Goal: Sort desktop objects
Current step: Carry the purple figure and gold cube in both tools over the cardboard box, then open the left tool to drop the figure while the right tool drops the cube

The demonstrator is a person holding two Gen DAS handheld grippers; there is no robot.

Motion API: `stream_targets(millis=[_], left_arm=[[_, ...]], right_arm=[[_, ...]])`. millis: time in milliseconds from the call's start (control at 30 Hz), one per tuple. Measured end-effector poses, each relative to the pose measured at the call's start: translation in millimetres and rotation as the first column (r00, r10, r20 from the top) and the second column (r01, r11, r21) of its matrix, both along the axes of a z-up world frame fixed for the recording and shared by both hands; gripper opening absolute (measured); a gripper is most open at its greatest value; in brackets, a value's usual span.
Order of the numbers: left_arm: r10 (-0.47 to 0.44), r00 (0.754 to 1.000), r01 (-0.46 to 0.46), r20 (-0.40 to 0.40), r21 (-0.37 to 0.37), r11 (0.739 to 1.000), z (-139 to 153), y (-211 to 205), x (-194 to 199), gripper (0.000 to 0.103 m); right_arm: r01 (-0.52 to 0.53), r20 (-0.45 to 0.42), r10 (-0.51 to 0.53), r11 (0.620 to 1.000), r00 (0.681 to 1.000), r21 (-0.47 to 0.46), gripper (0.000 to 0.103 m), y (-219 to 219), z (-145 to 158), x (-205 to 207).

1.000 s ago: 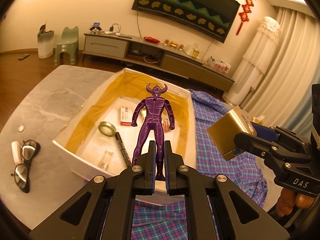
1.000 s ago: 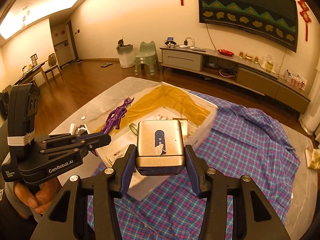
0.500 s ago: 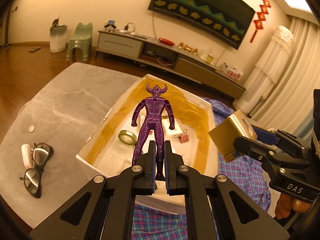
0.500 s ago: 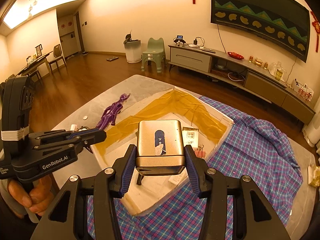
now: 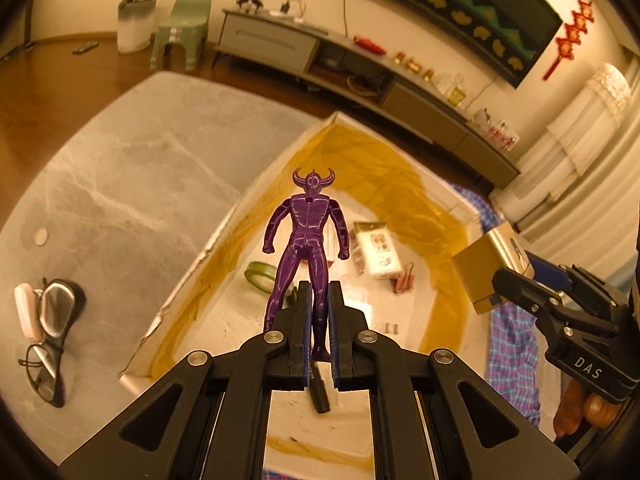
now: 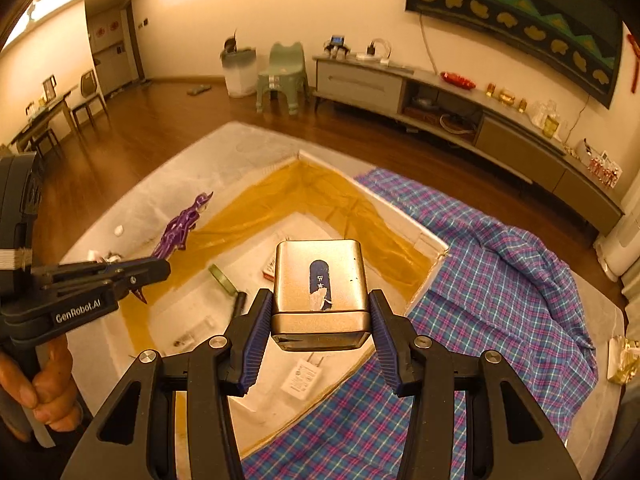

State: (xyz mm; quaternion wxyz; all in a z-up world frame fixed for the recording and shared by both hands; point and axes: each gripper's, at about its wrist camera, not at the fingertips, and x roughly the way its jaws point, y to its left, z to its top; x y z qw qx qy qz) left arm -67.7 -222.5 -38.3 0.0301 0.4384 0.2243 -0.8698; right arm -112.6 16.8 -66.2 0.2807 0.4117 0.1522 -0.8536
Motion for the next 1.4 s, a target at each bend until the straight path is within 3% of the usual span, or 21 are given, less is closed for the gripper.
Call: stream_targets(millis=[433,667,767,867,1400], left_arm=[[-0.035,0.992,0.048,0.124,-0.101,0.994,-31.9,13.3,-23.8,0.007],[-0.02,0.989,0.034,0.15,-0.094,0.995,-31.8,11.0,-27.0,0.008],[-0.001,0.987,0.016,0.159,-0.094,0.995,-31.4,8.3,-27.0,0.012],[0.016,0.987,-0.002,0.16,-0.091,0.996,-30.1,4.4,-24.3,0.026],[-0.021,0.997,0.031,0.078,-0.127,0.991,0.6,15.8,2.0,0.032]], right_arm=[[-0.106,0.133,0.082,0.977,0.988,0.184,0.049,-36.2,-59.5,-42.6],[-0.1,0.19,0.061,0.973,0.98,0.206,0.05,-34.2,-75.1,-60.8],[-0.093,0.186,0.055,0.975,0.981,0.2,0.051,-31.5,-73.5,-62.0],[-0.082,0.181,0.048,0.979,0.982,0.185,0.051,-28.9,-67.6,-60.1],[-0.11,0.136,0.081,0.968,0.987,0.226,0.058,-16.4,-44.4,-9.2]])
